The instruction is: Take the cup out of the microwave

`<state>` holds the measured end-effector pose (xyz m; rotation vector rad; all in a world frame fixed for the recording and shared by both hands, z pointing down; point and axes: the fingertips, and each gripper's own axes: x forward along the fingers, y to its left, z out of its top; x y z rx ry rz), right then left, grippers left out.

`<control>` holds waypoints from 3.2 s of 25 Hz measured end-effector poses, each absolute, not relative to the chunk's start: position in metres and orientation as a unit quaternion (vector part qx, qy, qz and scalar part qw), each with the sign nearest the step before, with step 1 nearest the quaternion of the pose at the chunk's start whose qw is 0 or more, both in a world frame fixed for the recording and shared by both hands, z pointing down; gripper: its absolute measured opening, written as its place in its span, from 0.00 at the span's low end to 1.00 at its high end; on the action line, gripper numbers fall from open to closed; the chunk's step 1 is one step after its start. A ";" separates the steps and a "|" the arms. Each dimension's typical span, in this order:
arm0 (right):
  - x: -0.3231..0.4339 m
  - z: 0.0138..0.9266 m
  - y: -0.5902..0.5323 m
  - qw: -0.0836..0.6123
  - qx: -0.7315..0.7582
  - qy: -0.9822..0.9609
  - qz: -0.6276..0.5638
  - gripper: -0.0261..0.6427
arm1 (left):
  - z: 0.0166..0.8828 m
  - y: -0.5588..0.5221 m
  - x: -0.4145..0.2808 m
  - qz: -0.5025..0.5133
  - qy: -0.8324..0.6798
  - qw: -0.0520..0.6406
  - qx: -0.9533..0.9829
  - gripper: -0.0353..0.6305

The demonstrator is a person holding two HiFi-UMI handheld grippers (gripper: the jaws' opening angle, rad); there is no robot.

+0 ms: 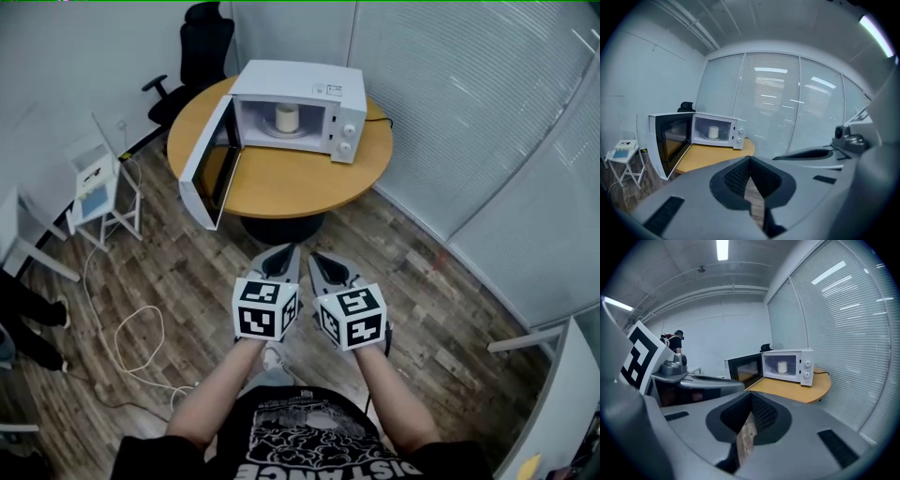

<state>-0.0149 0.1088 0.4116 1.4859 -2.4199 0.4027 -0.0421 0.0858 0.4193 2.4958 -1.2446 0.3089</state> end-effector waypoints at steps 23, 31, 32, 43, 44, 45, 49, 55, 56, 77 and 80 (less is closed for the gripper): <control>-0.062 0.428 -0.022 0.147 0.538 -0.817 0.148 0.06 | 0.441 -0.044 -0.078 0.120 -0.395 0.177 0.893 0.07; -0.028 0.433 -0.092 0.134 0.512 -0.835 0.147 0.06 | 0.449 -0.112 -0.050 0.123 -0.432 0.174 0.876 0.07; -0.022 0.434 -0.102 0.134 0.508 -0.838 0.148 0.06 | 0.449 -0.122 -0.044 0.123 -0.437 0.174 0.874 0.07; 0.029 0.436 -0.192 0.132 0.454 -0.868 0.153 0.06 | 0.457 -0.208 0.003 0.133 -0.487 0.164 0.848 0.07; 0.033 0.435 -0.198 0.131 0.449 -0.870 0.153 0.06 | 0.458 -0.213 0.008 0.132 -0.487 0.163 0.848 0.07; 0.036 0.435 -0.203 0.129 0.445 -0.873 0.153 0.06 | 0.458 -0.217 0.013 0.133 -0.487 0.162 0.848 0.07; 0.050 0.429 -0.219 0.125 0.432 -0.881 0.145 0.06 | 0.457 -0.235 0.025 0.132 -0.501 0.150 0.842 0.07; 0.062 0.429 -0.237 0.124 0.424 -0.886 0.138 0.06 | 0.458 -0.261 0.025 0.121 -0.521 0.144 0.833 0.07; 0.063 0.430 -0.239 0.124 0.424 -0.886 0.138 0.06 | 0.458 -0.266 0.025 0.120 -0.522 0.141 0.833 0.07; 0.035 0.446 -0.324 0.143 0.459 -0.867 0.133 0.06 | 0.487 -0.386 0.009 0.110 -0.472 0.138 0.864 0.35; 0.033 0.450 -0.332 0.148 0.460 -0.865 0.131 0.06 | 0.492 -0.401 0.008 0.112 -0.469 0.138 0.865 0.43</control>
